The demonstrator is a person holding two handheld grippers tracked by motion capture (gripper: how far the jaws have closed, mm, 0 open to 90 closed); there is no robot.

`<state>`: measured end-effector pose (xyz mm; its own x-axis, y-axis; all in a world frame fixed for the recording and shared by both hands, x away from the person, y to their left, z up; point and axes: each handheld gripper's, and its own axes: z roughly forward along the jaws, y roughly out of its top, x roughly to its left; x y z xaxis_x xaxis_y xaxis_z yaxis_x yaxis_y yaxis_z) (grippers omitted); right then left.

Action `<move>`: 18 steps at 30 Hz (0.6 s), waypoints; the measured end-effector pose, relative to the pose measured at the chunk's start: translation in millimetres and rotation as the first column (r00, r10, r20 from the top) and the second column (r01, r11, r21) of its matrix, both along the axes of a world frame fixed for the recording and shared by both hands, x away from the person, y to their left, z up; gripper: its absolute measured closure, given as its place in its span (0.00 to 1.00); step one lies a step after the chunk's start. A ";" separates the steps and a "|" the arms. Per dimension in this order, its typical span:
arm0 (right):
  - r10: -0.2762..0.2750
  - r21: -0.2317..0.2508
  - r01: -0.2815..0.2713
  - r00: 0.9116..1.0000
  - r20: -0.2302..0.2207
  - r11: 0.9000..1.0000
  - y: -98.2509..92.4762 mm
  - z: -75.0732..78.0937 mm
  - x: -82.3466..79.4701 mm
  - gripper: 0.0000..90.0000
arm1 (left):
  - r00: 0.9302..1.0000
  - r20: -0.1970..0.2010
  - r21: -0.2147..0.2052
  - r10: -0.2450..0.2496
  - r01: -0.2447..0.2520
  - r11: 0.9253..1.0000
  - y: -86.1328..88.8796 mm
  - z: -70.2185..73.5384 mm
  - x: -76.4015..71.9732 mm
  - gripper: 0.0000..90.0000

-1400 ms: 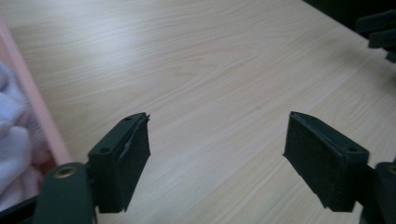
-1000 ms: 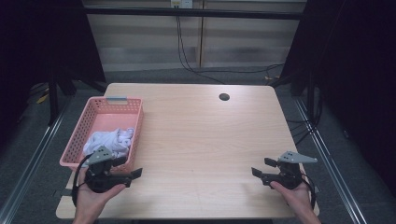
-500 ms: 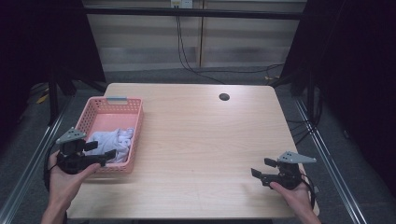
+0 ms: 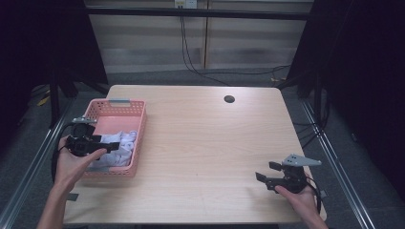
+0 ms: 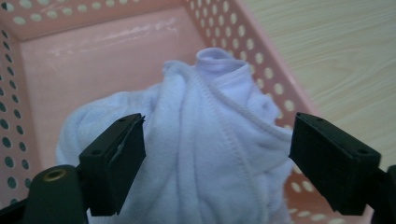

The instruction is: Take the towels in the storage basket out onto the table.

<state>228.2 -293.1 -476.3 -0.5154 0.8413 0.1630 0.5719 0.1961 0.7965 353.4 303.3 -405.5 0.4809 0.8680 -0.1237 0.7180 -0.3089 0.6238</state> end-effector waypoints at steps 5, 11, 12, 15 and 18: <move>0.017 0.007 -0.017 1.000 0.000 1.000 1.1 0.0 -0.1 0.28 | 0.997 -0.070 0.012 0.029 -0.028 1.000 2.5 -17.6 11.3 0.17; 0.016 0.003 -0.016 1.000 -0.001 1.000 1.9 -0.7 1.2 0.28 | 0.994 -0.111 0.046 -0.010 0.015 0.999 2.1 -21.4 14.1 0.15; 0.017 0.003 -0.017 1.000 -0.002 1.000 2.1 -0.7 1.1 0.28 | 0.992 -0.124 0.058 -0.017 0.024 0.998 0.9 -21.7 14.4 0.14; 0.025 0.000 -0.025 1.000 -0.003 1.000 2.6 -1.1 1.3 0.28 | 0.986 -0.161 0.082 -0.039 0.052 0.995 -2.1 -24.1 16.4 0.07; 0.029 -0.002 -0.029 1.000 -0.005 1.000 3.2 -1.2 1.3 0.28 | 0.975 -0.216 0.124 -0.056 0.084 0.989 -7.9 -30.7 21.3 0.00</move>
